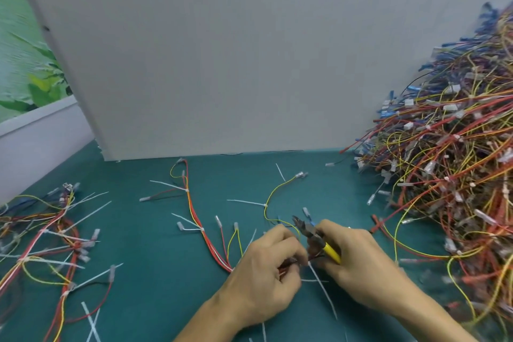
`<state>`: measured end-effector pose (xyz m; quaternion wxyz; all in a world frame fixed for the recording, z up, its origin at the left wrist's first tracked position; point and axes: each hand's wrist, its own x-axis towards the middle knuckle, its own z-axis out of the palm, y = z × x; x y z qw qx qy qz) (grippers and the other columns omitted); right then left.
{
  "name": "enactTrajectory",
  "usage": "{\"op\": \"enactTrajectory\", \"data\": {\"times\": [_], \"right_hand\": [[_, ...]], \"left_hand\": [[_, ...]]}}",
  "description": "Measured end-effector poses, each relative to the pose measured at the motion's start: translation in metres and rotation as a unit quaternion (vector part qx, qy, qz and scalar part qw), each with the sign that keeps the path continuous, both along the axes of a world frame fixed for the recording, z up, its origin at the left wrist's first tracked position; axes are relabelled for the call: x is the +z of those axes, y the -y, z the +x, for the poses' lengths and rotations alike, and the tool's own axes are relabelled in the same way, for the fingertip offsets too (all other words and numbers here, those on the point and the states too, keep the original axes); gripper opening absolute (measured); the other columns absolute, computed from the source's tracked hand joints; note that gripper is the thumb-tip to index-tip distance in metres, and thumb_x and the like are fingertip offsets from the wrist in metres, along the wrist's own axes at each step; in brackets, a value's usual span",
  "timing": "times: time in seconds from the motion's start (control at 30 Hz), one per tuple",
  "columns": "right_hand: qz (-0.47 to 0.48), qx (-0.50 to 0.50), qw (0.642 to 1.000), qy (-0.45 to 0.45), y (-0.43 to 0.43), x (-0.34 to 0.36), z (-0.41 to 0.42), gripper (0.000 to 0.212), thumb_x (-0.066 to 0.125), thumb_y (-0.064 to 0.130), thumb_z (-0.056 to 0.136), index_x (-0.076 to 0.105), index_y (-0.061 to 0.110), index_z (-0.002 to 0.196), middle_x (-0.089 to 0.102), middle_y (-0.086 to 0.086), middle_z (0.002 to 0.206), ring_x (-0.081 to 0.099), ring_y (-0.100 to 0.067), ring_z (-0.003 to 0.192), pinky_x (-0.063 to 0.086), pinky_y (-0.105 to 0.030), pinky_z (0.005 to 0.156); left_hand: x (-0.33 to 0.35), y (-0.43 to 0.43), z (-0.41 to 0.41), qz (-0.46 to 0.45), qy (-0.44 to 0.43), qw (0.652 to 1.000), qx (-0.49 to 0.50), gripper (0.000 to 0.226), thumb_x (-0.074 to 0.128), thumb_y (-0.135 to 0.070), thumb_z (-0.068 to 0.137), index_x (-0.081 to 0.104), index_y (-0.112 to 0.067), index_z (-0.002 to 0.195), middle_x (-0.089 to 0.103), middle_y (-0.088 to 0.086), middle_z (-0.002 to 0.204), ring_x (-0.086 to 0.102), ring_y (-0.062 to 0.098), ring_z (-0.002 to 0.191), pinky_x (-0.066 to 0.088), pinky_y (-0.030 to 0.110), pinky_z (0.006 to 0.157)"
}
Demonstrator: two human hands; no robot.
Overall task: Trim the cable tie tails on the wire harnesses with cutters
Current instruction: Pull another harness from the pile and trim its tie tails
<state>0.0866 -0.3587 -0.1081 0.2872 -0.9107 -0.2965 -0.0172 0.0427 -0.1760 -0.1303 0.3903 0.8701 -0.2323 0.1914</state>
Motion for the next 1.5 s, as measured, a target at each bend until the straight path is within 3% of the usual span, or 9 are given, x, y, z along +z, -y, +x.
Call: {"op": "enactTrajectory", "data": {"times": [0.17, 0.33, 0.43, 0.57, 0.67, 0.77, 0.97, 1.2, 1.5], "right_hand": [[0.004, 0.001, 0.999, -0.033, -0.001, -0.001, 0.003, 0.024, 0.073, 0.021, 0.078, 0.050, 0.027, 0.076, 0.060, 0.024, 0.076, 0.051, -0.003, 0.069, 0.041, -0.019, 0.061], [0.017, -0.016, 0.997, -0.076, 0.001, 0.000, 0.006, 0.023, 0.077, 0.022, 0.074, 0.054, 0.028, 0.076, 0.063, 0.026, 0.080, 0.057, -0.001, 0.075, 0.043, -0.017, 0.064], [0.011, -0.014, 0.996, -0.082, 0.001, 0.002, 0.005, 0.020, 0.077, 0.027, 0.073, 0.059, 0.023, 0.079, 0.065, 0.017, 0.076, 0.058, -0.002, 0.073, 0.047, -0.023, 0.066], [-0.001, 0.012, 0.995, -0.095, 0.002, 0.010, 0.002, 0.015, 0.070, 0.024, 0.077, 0.063, 0.025, 0.089, 0.062, 0.005, 0.083, 0.056, -0.009, 0.077, 0.046, -0.025, 0.069], [-0.018, 0.020, 0.990, -0.136, 0.007, 0.021, 0.000, 0.035, 0.056, 0.029, 0.067, 0.056, 0.029, 0.102, 0.051, 0.005, 0.097, 0.052, -0.005, 0.085, 0.044, -0.023, 0.075], [-0.053, 0.027, 0.985, -0.159, 0.013, 0.026, -0.002, 0.030, 0.058, 0.030, 0.068, 0.044, 0.028, 0.095, 0.044, 0.009, 0.082, 0.043, -0.001, 0.067, 0.037, -0.019, 0.060], [-0.164, 0.089, 0.982, 0.017, 0.021, 0.030, 0.005, 0.019, 0.055, 0.029, 0.076, 0.060, 0.019, 0.092, 0.055, 0.005, 0.083, 0.048, -0.012, 0.077, 0.043, -0.029, 0.070], [-0.273, 0.051, 0.960, 0.043, 0.018, 0.021, 0.006, 0.004, 0.050, 0.027, 0.079, 0.048, 0.024, 0.078, 0.044, 0.007, 0.083, 0.053, -0.021, 0.086, 0.046, -0.032, 0.069], [-0.279, 0.038, 0.958, 0.061, 0.019, 0.024, 0.008, 0.007, 0.048, 0.028, 0.080, 0.045, 0.024, 0.075, 0.045, 0.007, 0.082, 0.051, -0.020, 0.081, 0.040, -0.031, 0.064]], "left_hand": [[-0.002, -0.002, -0.002, 0.083, 0.035, 0.996, -0.002, 0.004, 0.065, -0.019, 0.081, 0.061, -0.020, 0.083, 0.047, -0.006, 0.099, 0.049, 0.013, 0.062, 0.046, 0.032, 0.057], [-0.001, 0.001, -0.001, 0.111, 0.091, 0.989, 0.018, 0.008, 0.066, -0.025, 0.085, 0.065, -0.018, 0.084, 0.047, -0.004, 0.098, 0.038, 0.004, 0.057, 0.041, 0.019, 0.052], [-0.003, 0.000, 0.001, 0.061, 0.049, 0.997, 0.014, 0.014, 0.066, -0.030, 0.085, 0.071, -0.017, 0.081, 0.054, -0.002, 0.092, 0.043, 0.002, 0.058, 0.035, 0.009, 0.061], [-0.007, -0.003, 0.006, 0.019, -0.022, 0.999, 0.039, 0.018, 0.067, -0.027, 0.083, 0.068, -0.014, 0.071, 0.054, -0.009, 0.090, 0.052, 0.004, 0.071, 0.036, 0.011, 0.066], [-0.008, -0.005, 0.009, -0.008, -0.081, 0.996, 0.047, 0.020, 0.065, -0.025, 0.086, 0.064, -0.015, 0.068, 0.053, -0.013, 0.090, 0.052, 0.003, 0.078, 0.036, 0.012, 0.070], [-0.006, -0.007, 0.010, -0.002, -0.114, 0.993, 0.038, 0.019, 0.061, -0.020, 0.091, 0.065, -0.013, 0.074, 0.055, -0.013, 0.092, 0.053, 0.001, 0.085, 0.037, 0.013, 0.077], [-0.002, -0.010, 0.011, -0.011, -0.115, 0.993, 0.040, 0.020, 0.054, -0.014, 0.096, 0.061, -0.004, 0.080, 0.066, -0.004, 0.093, 0.058, 0.009, 0.090, 0.044, 0.028, 0.087], [-0.001, -0.009, 0.009, -0.021, -0.125, 0.991, 0.048, 0.018, 0.050, -0.021, 0.097, 0.063, -0.013, 0.086, 0.064, -0.007, 0.085, 0.057, 0.009, 0.084, 0.045, 0.029, 0.083], [0.002, -0.009, 0.009, -0.012, -0.110, 0.993, 0.044, 0.015, 0.052, -0.012, 0.096, 0.057, -0.011, 0.081, 0.052, -0.014, 0.074, 0.048, 0.002, 0.073, 0.037, 0.017, 0.072]]}}
